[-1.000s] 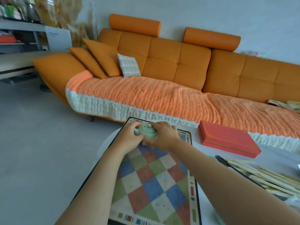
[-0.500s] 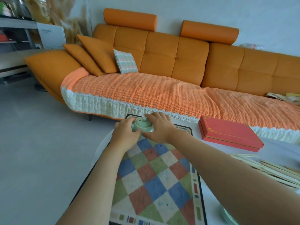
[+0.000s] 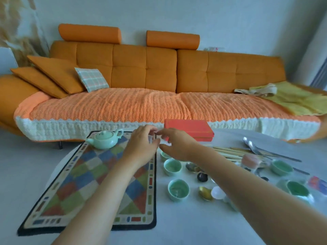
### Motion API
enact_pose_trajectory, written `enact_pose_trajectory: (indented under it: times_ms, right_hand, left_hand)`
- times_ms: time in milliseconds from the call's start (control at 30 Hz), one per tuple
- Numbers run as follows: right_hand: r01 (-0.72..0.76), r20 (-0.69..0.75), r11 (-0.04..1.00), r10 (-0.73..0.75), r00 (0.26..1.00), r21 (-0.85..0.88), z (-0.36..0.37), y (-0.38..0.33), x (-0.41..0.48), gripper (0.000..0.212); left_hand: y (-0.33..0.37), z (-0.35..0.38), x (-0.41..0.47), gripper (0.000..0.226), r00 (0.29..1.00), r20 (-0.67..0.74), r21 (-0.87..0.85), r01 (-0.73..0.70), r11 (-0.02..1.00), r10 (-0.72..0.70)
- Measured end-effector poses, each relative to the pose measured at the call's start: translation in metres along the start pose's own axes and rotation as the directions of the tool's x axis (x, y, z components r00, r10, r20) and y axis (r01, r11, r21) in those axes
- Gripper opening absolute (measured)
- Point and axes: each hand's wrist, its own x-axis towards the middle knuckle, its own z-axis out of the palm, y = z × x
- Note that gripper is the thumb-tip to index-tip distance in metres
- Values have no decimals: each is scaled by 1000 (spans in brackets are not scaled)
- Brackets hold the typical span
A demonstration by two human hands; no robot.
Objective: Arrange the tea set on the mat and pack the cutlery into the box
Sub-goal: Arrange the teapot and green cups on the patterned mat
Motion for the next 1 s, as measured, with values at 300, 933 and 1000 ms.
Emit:
enact_pose_trajectory:
  times_ms: [300,933,1000]
  right_hand:
    - [-142,55,989,140,989,31,-20,65,-105,41]
    - [-91,-36,988,87,996,-125,38,30,-65,50]
    - [-96,-75,984,86,994,-152,39,25,-62,47]
  left_hand:
    - [62,39,-39,48,904,417,385,-85,919,-91]
    - [36,-16,-58,46,852,488,349,8,937,-189]
    - [22,-28,-56,45,872,443,357,40,933,-207]
